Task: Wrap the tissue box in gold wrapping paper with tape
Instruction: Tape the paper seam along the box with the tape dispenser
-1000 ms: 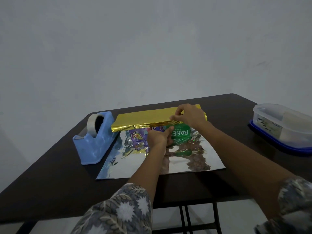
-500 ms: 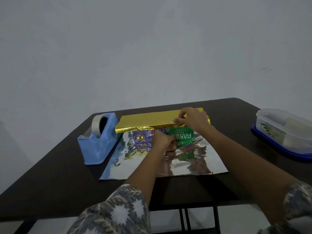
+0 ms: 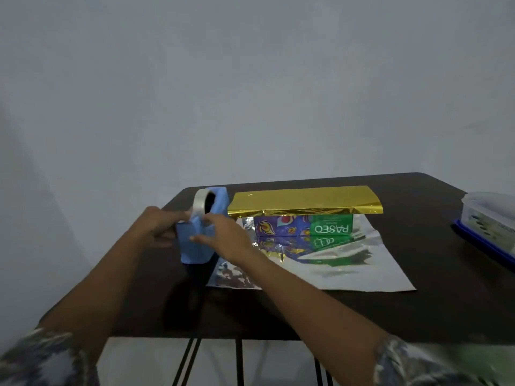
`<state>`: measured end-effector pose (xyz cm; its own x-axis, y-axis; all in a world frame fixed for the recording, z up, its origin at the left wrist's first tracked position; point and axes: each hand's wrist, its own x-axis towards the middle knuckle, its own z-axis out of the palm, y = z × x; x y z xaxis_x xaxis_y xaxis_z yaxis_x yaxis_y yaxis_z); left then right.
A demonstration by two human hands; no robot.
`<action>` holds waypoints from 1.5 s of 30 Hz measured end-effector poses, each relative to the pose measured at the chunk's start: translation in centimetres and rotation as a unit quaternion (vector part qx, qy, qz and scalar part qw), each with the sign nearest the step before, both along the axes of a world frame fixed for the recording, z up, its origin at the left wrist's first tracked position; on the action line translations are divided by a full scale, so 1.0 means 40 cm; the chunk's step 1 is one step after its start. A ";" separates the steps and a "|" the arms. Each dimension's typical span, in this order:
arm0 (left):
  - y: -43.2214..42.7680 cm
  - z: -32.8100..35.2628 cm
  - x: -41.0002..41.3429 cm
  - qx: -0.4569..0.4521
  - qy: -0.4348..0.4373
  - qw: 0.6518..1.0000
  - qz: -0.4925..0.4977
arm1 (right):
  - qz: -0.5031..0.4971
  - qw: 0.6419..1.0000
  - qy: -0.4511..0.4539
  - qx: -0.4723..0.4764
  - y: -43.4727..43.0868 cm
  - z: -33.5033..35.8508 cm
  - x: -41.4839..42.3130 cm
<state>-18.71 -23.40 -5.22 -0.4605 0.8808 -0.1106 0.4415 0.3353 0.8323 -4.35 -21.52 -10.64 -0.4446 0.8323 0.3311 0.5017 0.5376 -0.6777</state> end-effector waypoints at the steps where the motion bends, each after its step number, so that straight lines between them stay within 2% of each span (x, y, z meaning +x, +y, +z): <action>1: 0.001 -0.005 -0.006 0.008 -0.047 0.999 0.002 | -0.012 1.000 0.021 -0.006 -0.001 -0.010 -0.027; 4: 0.002 0.000 -0.006 0.003 -0.116 0.993 -0.009 | -0.059 0.996 0.066 -0.021 0.012 -0.025 -0.052; 8: 0.010 0.019 0.003 -0.032 -0.126 0.991 -0.037 | -0.057 0.995 0.077 -0.041 0.024 -0.027 -0.045; 14: 0.018 0.033 0.006 -0.030 -0.177 0.983 -0.032 | -0.074 0.996 0.052 -0.025 0.030 -0.038 -0.050; 18: 0.006 0.027 0.016 0.031 -0.203 0.978 -0.024 | -0.092 0.995 0.048 0.000 0.024 -0.042 -0.051; 24: -0.031 -0.079 -0.009 0.175 -0.308 0.935 0.002 | -0.105 0.994 0.042 0.000 0.021 -0.043 -0.052; 28: -0.061 -0.143 0.011 0.227 -0.308 0.923 0.040 | -0.068 0.993 0.091 -0.035 0.025 -0.052 -0.045; 32: -0.048 -0.152 0.020 0.227 -0.287 0.929 0.053 | -0.021 0.988 0.126 -0.091 0.047 -0.075 -0.035; 36: -0.024 -0.169 0.035 0.223 -0.269 0.932 0.100 | -0.022 0.990 0.106 -0.085 0.061 -0.081 -0.033; 43: -0.014 -0.196 0.062 0.234 -0.332 0.901 0.152 | 0.012 0.993 0.060 -0.099 0.055 -0.064 -0.021; 45: -0.024 -0.195 0.065 0.219 -0.343 0.900 0.154 | 0.021 0.997 0.035 -0.069 0.043 -0.043 0.007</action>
<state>-16.12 -24.36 -13.01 -0.6460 0.7514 -0.1341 -0.2842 -0.0737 0.9559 -4.09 -19.79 -12.38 -0.4597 0.8535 0.2455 0.4295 0.4556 -0.7798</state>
